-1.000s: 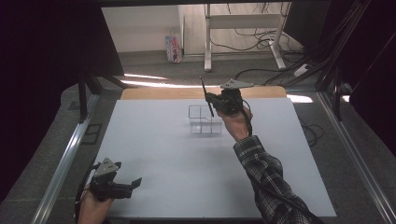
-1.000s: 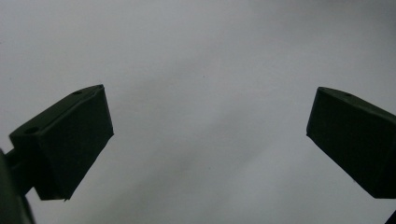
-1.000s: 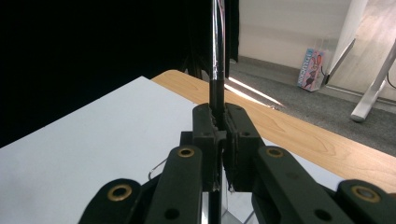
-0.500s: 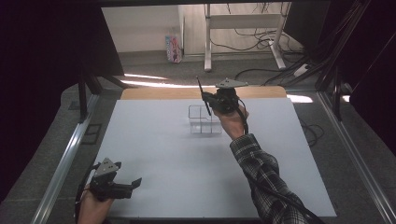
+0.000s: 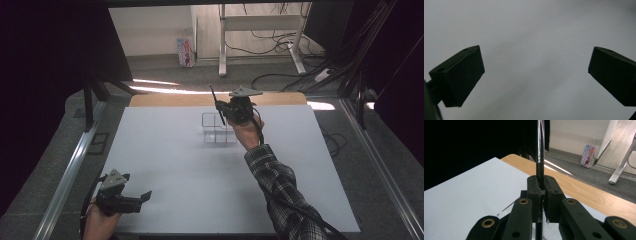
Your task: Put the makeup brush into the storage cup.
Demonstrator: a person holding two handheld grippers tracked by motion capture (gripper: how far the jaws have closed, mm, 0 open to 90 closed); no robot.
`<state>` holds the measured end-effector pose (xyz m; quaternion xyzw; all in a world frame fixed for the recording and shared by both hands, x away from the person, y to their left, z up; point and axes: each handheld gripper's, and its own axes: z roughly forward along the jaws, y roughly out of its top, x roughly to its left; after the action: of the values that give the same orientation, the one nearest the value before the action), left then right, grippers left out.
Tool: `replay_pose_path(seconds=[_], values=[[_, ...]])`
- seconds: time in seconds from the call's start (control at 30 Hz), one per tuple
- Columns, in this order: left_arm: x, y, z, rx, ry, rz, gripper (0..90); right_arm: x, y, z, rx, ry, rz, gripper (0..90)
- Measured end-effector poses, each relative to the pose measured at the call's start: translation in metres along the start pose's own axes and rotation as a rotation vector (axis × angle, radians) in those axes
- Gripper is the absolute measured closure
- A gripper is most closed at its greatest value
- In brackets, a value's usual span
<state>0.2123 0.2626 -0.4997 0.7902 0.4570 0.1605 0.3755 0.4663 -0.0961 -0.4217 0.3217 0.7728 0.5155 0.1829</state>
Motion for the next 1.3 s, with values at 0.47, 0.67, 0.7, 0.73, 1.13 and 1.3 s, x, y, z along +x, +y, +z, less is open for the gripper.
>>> replay_pose_path(seconds=[0.47, 0.67, 0.7, 0.73, 1.13, 1.3], values=[[0.000, 0.000, 0.000, -0.002, -0.001, -0.002, 0.8, -0.004, -0.012, 0.008, 0.020, -0.018, 0.007, 83.6], [0.000, 0.000, 0.000, -0.002, -0.002, -0.003, 0.8, -0.004, -0.017, 0.012, 0.027, -0.015, 0.009, 83.6], [0.000, 0.000, 0.000, -0.002, -0.001, -0.003, 0.8, -0.004, -0.018, 0.013, 0.028, -0.014, 0.010, 83.6], [0.000, 0.000, 0.000, -0.002, -0.001, -0.003, 0.8, -0.004, -0.019, 0.013, 0.032, -0.015, 0.009, 83.6], [0.000, 0.000, 0.000, -0.002, -0.002, -0.002, 0.7, -0.003, -0.029, 0.018, 0.059, -0.016, 0.011, 83.6], [0.000, 0.000, 0.000, -0.001, -0.001, -0.001, 0.7, -0.002, -0.035, 0.020, 0.074, -0.016, 0.014, 83.6]])
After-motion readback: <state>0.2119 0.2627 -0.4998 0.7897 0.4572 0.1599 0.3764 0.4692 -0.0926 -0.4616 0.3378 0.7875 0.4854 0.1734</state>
